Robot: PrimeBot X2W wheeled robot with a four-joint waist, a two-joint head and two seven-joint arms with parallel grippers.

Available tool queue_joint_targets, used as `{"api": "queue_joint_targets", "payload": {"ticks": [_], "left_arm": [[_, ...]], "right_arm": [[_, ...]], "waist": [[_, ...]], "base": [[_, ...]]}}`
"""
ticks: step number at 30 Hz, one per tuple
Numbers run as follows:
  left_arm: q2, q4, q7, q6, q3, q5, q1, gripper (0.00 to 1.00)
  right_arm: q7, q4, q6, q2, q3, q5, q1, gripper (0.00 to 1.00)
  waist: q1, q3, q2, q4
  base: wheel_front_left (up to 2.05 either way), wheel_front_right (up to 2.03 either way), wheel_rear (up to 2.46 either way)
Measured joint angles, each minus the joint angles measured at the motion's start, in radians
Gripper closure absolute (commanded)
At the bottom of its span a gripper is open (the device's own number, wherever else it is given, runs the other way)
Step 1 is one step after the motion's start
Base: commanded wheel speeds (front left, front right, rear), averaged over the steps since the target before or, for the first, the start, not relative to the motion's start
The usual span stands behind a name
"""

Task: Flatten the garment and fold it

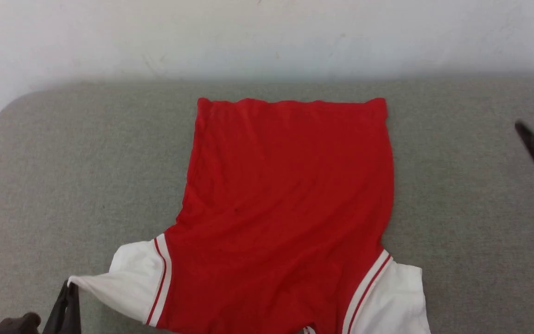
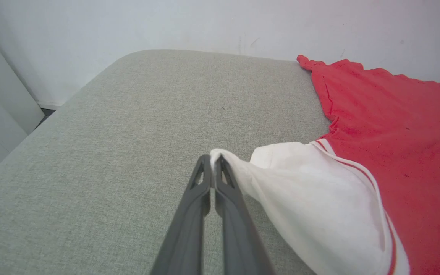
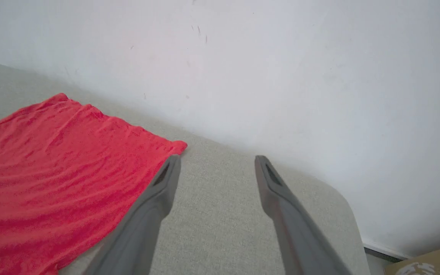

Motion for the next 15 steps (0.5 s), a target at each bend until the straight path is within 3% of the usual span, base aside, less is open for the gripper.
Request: {"api": "queue_joint_targets", "payload": {"ticks": [8, 15], "left_arm": [[-0.033, -0.059, 0.0, 0.0, -0.043, 0.048, -0.083, 1.0], [-0.09, -0.077, 0.0, -0.017, -0.079, 0.091, -0.188, 1.0]], "right_arm": [[0.336, 0.231, 0.0, 0.035, 0.207, 0.007, -0.436, 0.0], [0.67, 0.429, 0.0, 0.021, 0.375, 0.071, -0.679, 0.0]], "waist": [[0.0001, 0.084, 0.0, 0.05], [0.0002, 0.175, 0.0, 0.112]], "base": [[0.0, 0.0, 0.0], [0.0, 0.0, 0.0]]}}
